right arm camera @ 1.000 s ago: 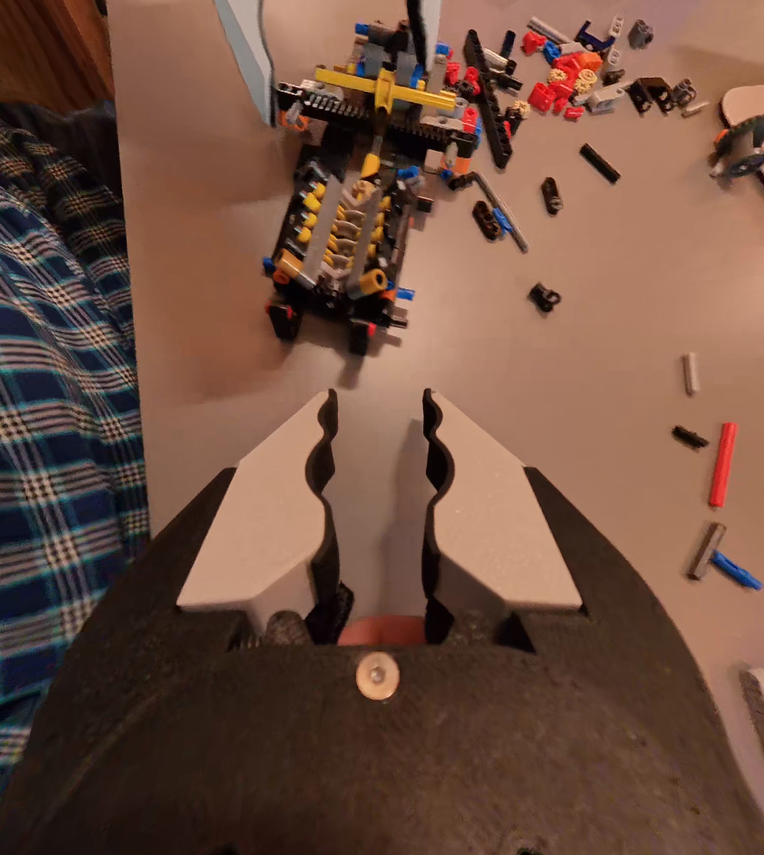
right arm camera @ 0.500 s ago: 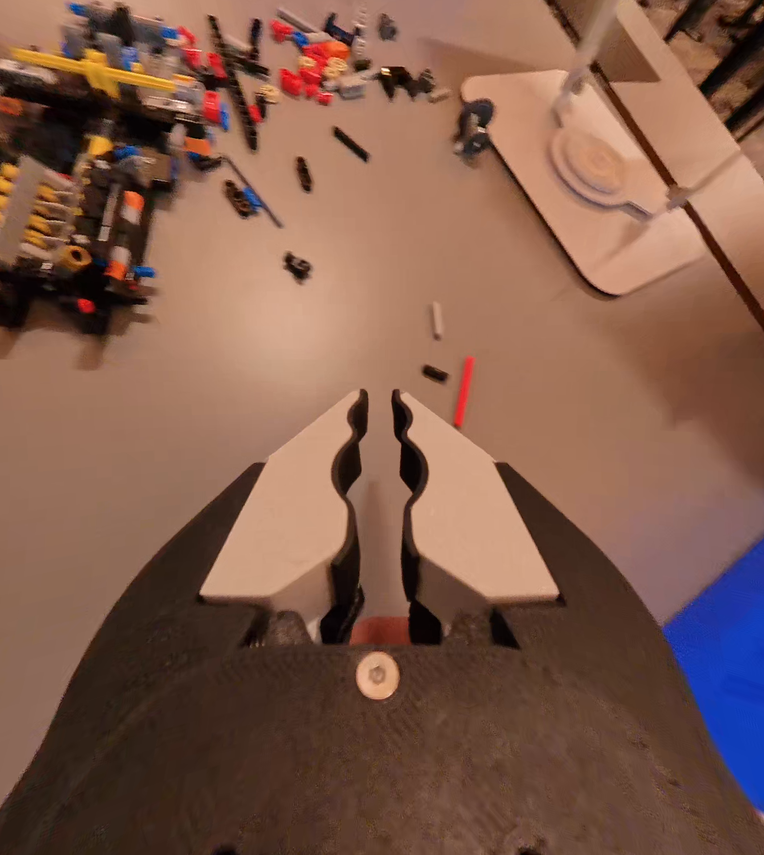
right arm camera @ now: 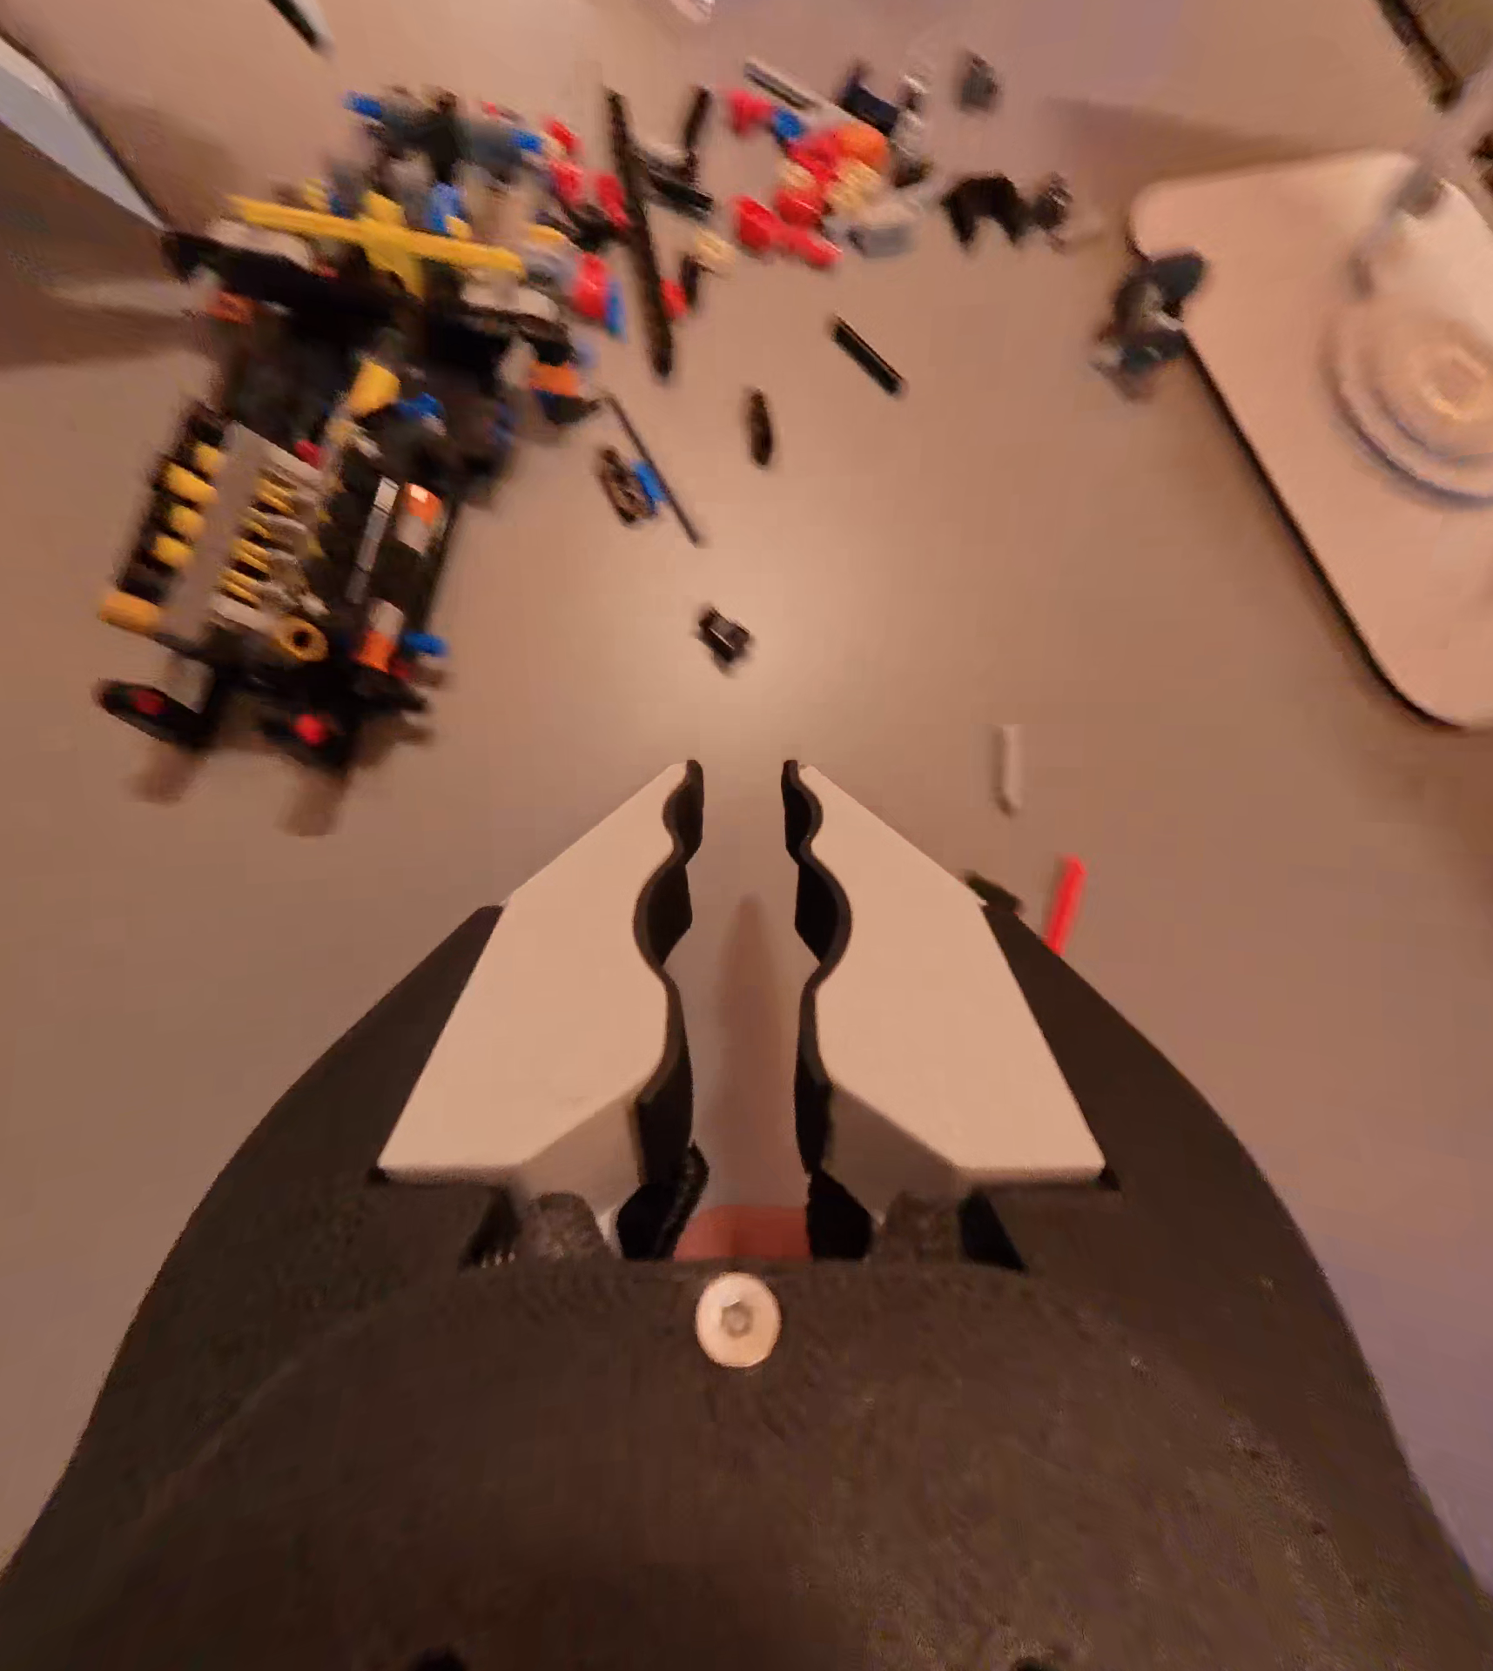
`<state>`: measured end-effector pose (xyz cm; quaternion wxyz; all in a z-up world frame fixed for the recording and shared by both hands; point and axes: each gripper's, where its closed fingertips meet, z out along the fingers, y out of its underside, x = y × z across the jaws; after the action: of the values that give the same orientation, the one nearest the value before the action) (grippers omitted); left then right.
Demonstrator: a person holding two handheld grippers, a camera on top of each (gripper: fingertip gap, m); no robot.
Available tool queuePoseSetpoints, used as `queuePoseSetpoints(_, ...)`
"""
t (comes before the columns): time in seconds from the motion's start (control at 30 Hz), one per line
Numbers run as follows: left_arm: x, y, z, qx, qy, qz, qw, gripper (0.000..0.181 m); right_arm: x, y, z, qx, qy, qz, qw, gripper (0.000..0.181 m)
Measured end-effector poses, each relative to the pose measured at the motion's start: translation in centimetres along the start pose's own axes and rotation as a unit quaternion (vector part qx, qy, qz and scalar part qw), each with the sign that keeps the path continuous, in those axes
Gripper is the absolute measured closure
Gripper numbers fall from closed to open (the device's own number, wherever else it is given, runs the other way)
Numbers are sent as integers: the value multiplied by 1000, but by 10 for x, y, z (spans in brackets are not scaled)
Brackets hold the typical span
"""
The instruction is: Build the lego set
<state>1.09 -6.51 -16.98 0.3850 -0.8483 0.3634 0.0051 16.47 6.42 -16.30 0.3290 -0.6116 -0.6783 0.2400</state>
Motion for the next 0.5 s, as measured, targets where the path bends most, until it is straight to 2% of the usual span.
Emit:
queuePoseSetpoints(0.03, 1, -1, 0, 4, -1, -4, 1000, 126, -9, -7, 8, 4, -19, -6, 1000, 166)
queuePoseSetpoints(0.2, 9, -5, 1, 18, -6, -70, 997, 128, -39, -34, 34, 18, -85, -27, 996, 168)
queuePoseSetpoints(0.37, 15, -1, -3, 24, -31, -139, 989, 126, -47, -60, 51, 30, -119, -74, 990, 160)
queuePoseSetpoints(0.5, 21, 2, 3, 30, -46, -205, 977, 129, -45, -67, 70, 25, -164, -103, 981, 157)
